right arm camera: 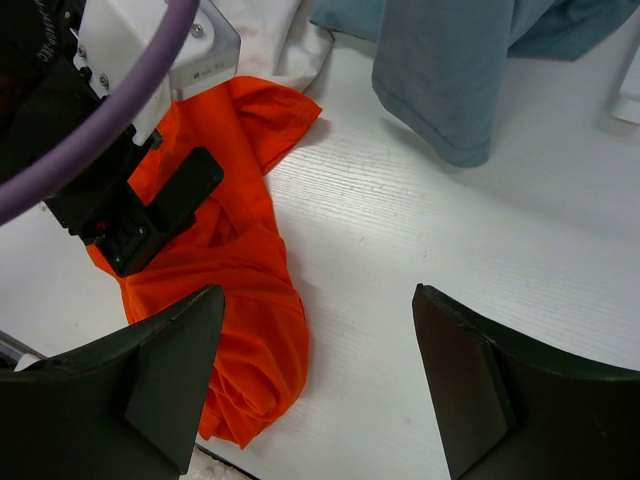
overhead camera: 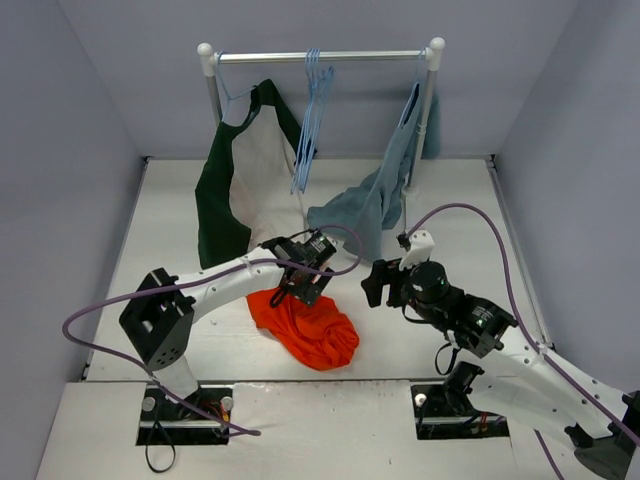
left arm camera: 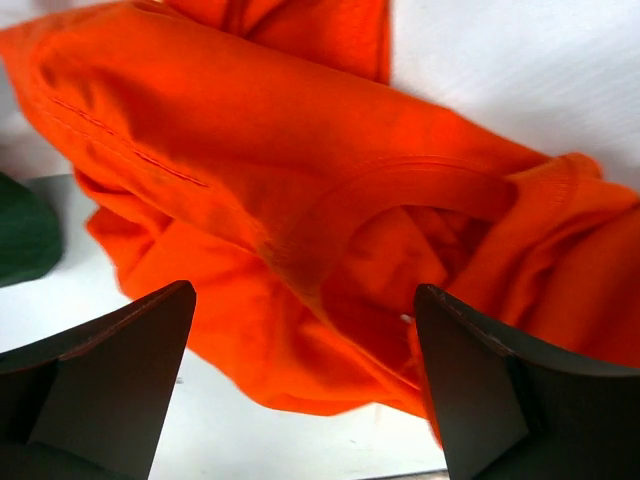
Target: Place the t-shirt on the hanger
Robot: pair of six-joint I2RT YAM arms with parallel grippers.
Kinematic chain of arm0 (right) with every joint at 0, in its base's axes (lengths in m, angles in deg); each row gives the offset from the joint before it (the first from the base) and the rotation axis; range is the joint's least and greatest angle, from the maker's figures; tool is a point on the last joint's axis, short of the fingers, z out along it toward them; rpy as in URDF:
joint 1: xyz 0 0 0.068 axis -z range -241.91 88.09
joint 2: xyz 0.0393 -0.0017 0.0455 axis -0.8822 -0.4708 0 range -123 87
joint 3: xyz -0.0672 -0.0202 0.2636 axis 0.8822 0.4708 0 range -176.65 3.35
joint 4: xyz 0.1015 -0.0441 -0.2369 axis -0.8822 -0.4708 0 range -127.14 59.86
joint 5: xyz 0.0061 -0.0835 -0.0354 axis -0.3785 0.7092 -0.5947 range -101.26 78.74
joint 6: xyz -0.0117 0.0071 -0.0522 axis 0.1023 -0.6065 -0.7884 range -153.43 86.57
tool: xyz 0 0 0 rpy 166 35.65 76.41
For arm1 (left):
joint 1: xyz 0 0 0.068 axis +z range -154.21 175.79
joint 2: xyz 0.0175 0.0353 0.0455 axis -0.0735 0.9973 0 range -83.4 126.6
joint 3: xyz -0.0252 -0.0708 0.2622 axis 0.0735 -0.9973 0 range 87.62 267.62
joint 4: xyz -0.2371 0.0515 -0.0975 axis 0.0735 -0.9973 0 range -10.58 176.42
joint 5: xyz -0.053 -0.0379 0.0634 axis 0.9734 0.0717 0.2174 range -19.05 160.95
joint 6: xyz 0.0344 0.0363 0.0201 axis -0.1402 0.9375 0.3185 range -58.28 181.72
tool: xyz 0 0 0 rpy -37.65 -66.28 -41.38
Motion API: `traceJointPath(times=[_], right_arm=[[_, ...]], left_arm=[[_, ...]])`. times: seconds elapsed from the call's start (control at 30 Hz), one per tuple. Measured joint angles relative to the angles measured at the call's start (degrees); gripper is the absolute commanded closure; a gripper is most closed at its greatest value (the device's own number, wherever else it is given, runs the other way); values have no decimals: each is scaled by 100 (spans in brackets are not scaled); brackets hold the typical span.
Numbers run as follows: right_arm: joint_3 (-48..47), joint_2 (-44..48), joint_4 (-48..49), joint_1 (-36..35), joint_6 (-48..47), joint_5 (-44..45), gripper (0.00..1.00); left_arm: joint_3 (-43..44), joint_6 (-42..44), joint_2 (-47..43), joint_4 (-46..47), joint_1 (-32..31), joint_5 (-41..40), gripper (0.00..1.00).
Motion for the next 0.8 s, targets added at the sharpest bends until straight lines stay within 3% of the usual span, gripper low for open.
traceJointPath(times=[0.47, 0.8], right_arm=[[121, 223, -5, 0, 168, 29, 27], [194, 402, -2, 0, 203, 62, 27]], left_arm=[[139, 1004, 425, 4, 0, -654, 20], [383, 1298, 827, 7, -11, -767, 47]])
